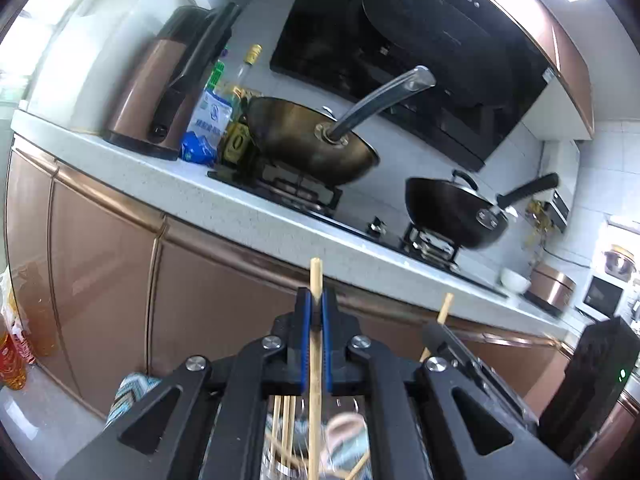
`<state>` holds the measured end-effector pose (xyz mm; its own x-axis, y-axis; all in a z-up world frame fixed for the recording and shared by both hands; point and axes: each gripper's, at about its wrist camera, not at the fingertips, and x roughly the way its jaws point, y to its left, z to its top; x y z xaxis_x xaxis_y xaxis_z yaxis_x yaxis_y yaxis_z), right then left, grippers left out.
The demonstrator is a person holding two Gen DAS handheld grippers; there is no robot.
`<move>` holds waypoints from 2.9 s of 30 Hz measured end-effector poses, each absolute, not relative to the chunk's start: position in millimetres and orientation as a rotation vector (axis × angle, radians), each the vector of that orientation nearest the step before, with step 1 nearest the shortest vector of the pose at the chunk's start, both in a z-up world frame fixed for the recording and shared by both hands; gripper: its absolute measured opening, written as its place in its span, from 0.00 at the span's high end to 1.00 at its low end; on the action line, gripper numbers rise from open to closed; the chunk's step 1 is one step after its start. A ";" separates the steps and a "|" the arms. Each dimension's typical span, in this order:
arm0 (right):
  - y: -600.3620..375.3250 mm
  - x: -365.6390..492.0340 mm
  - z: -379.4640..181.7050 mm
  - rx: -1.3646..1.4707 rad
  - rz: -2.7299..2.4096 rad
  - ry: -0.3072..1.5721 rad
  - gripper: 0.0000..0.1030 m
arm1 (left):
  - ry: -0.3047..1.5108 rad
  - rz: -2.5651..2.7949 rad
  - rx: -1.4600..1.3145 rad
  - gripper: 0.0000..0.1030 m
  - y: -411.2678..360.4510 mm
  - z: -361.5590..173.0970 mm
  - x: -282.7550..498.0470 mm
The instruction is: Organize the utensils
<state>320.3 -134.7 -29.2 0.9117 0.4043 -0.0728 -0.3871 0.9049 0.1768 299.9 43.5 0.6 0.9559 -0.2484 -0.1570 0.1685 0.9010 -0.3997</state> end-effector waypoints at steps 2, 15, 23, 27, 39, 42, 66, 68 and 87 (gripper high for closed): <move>-136.0 331.4 -37.4 0.152 0.394 0.091 0.95 | 0.183 -0.198 -0.396 0.95 36.4 -7.1 314.5; -137.8 357.1 -99.7 0.137 0.356 0.111 0.95 | 0.107 -0.101 -0.358 0.95 7.7 -71.3 339.2; -140.6 330.6 -81.6 0.117 0.334 0.085 0.74 | 0.112 -0.100 -0.350 0.81 12.7 -65.2 325.7; -147.3 311.3 -63.8 0.129 0.307 0.068 0.71 | 0.096 -0.089 -0.341 0.79 21.9 -47.5 306.1; -172.7 217.7 -20.8 0.093 0.188 0.061 0.60 | 0.117 -0.038 -0.243 0.61 43.0 1.1 222.0; -186.7 192.1 -13.2 0.094 0.138 0.062 0.55 | 0.138 -0.008 -0.225 0.57 52.4 7.8 199.9; -210.0 22.6 -6.3 -0.041 -0.084 0.038 0.06 | 0.241 0.135 -0.038 0.40 55.2 2.2 66.0; -214.2 15.0 -4.6 -0.029 -0.092 0.027 0.02 | 0.242 0.138 -0.032 0.38 53.5 3.0 63.3; -232.1 -0.8 -11.3 -0.004 -0.152 0.011 0.00 | 0.172 0.298 -0.027 0.28 59.7 11.2 37.2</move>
